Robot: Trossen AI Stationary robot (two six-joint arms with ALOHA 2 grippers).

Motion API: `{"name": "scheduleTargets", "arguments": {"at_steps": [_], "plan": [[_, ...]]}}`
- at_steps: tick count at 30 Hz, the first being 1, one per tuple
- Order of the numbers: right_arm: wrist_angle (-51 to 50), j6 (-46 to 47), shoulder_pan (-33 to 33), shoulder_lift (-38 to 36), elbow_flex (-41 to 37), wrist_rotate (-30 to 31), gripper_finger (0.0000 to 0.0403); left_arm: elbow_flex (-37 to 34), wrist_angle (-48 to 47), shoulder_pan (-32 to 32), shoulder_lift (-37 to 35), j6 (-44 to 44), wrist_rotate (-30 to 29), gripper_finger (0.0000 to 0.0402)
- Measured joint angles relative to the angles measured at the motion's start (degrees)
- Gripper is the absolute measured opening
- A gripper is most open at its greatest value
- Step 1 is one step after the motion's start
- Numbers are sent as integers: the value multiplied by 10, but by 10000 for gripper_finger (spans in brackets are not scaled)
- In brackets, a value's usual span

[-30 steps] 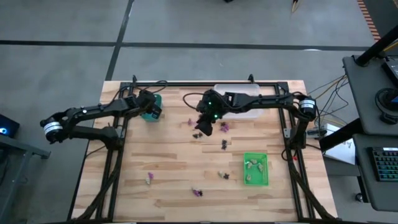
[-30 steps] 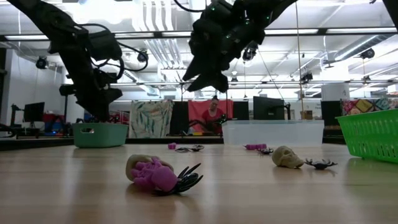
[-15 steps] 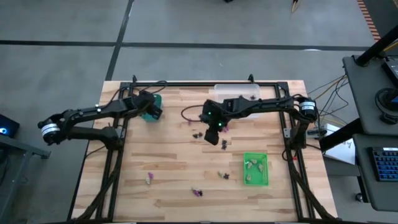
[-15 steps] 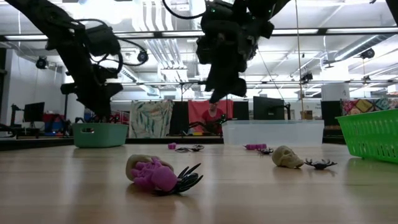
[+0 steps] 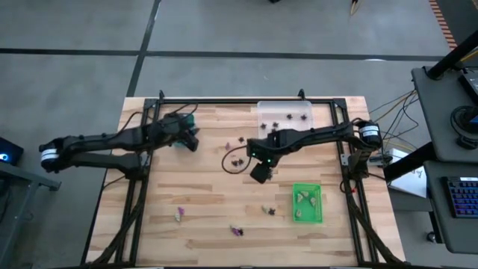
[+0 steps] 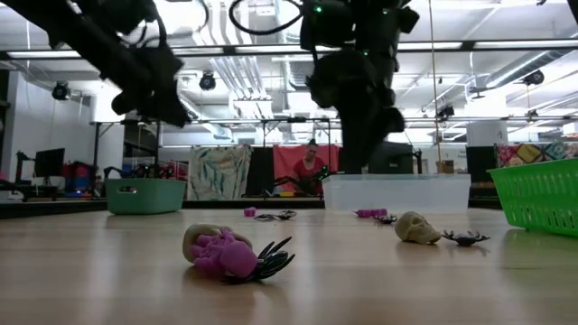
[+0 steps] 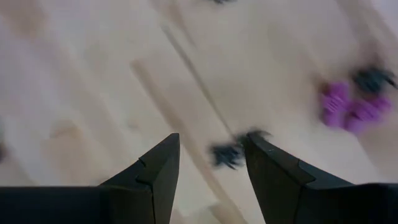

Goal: Sort Halloween decoration
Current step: Put the black spider toy into the white bin

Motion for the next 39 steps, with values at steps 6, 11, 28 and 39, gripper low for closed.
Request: {"name": "scheduleTargets", "arguments": {"at_steps": [6, 11, 28, 39], "plan": [[-58, 26, 21, -1, 0, 25, 171, 0, 115, -83, 3, 60, 1, 123], [-61, -18, 52, -1, -1, 30, 171, 0, 197, -138, 37, 113, 2, 123], [72, -248, 131, -1, -92, 146, 171, 0, 292, -172, 112, 164, 0, 123], [146, -216, 125, -1, -156, 149, 170, 0, 293, -172, 112, 176, 0, 123]]}}
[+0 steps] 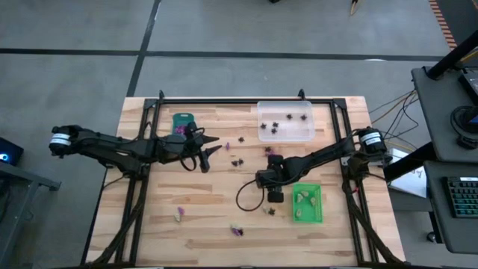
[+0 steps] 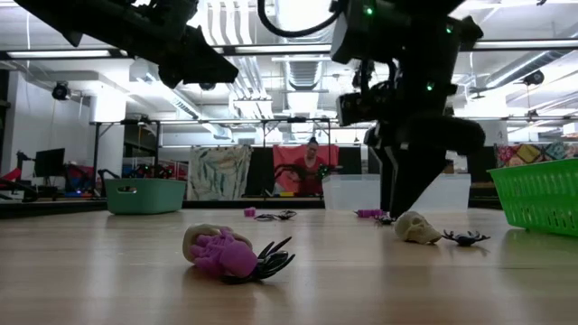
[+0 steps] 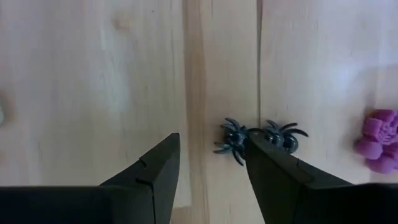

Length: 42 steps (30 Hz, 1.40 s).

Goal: Sort Halloween decoration
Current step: Put the black spider toy into the white bin

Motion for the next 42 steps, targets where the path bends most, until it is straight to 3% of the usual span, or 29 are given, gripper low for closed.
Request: {"name": "scheduleTargets", "arguments": {"at_steps": [6, 24, 42], "plan": [[2, 11, -8, 0, -14, 12, 146, 0, 0, 0, 0, 0, 0, 123], [37, -10, -19, 3, -31, 2, 14, 0, 1, 0, 0, 0, 0, 123], [10, -35, -19, -14, 28, -18, 8, 0, 1, 0, 0, 4, 0, 123]]}}
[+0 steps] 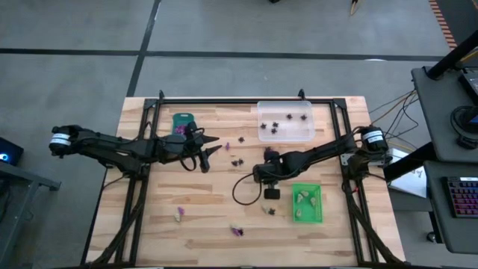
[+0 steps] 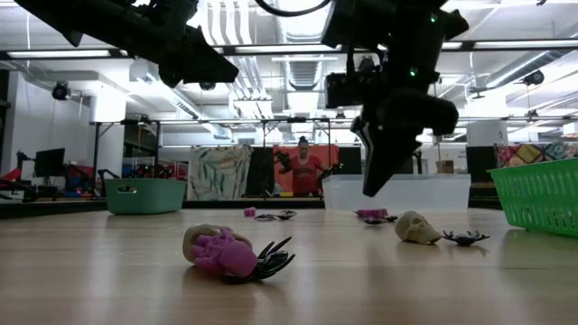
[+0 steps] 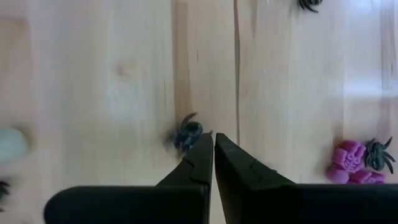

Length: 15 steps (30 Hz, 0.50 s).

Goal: Sort Halloween decoration
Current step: Put the black spider toy into the white bin

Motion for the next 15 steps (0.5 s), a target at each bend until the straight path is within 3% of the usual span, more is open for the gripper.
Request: {"name": "scheduleTargets", "arguments": {"at_steps": [6, 9, 15], "plan": [[0, -41, 3, 0, -1, -11, 9, 0, 0, 0, 0, 0, 0, 123], [1, -16, 3, 0, -1, -20, 12, 0, 0, 0, 0, 0, 0, 123], [1, 7, 4, 0, -1, -47, 71, 0, 0, 0, 0, 0, 0, 123]]}}
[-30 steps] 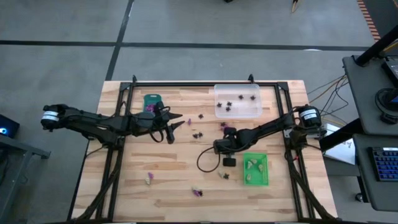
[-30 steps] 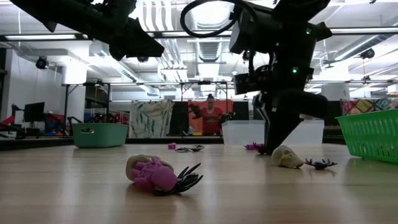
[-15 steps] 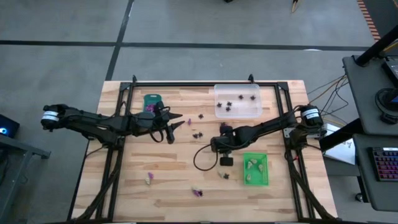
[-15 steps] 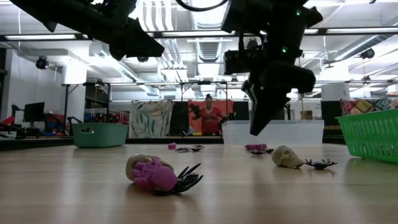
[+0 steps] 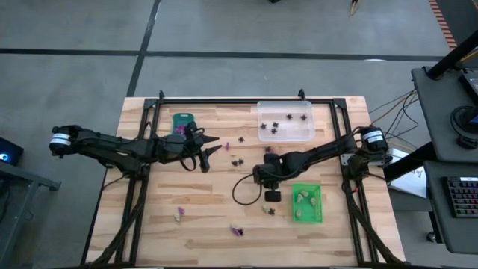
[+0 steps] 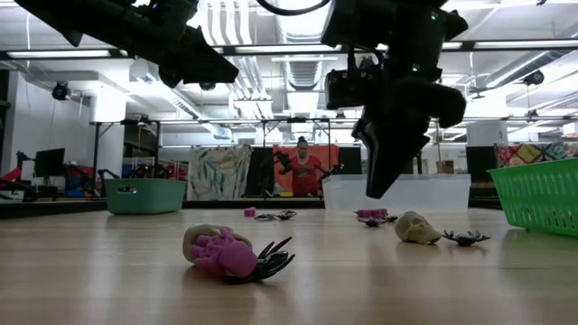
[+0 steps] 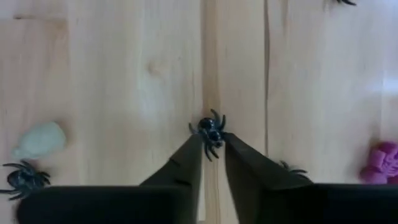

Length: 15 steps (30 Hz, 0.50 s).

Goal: Sort Halloween decoration
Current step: Put the black spider toy into the white bin

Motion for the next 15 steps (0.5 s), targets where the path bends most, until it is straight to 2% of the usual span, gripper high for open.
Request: {"name": "scheduleTargets", "arguments": {"at_steps": [5, 8, 11, 15], "plan": [[8, -72, 9, 7, 0, 18, 144, 0, 0, 0, 0, 0, 0, 123], [6, -80, 8, 21, -1, 20, 175, 0, 0, 0, 0, 0, 0, 123], [5, -79, 7, 38, -1, 31, 188, 0, 0, 0, 0, 0, 0, 123], [7, -76, 4, 53, -1, 30, 178, 0, 0, 0, 0, 0, 0, 123]]}}
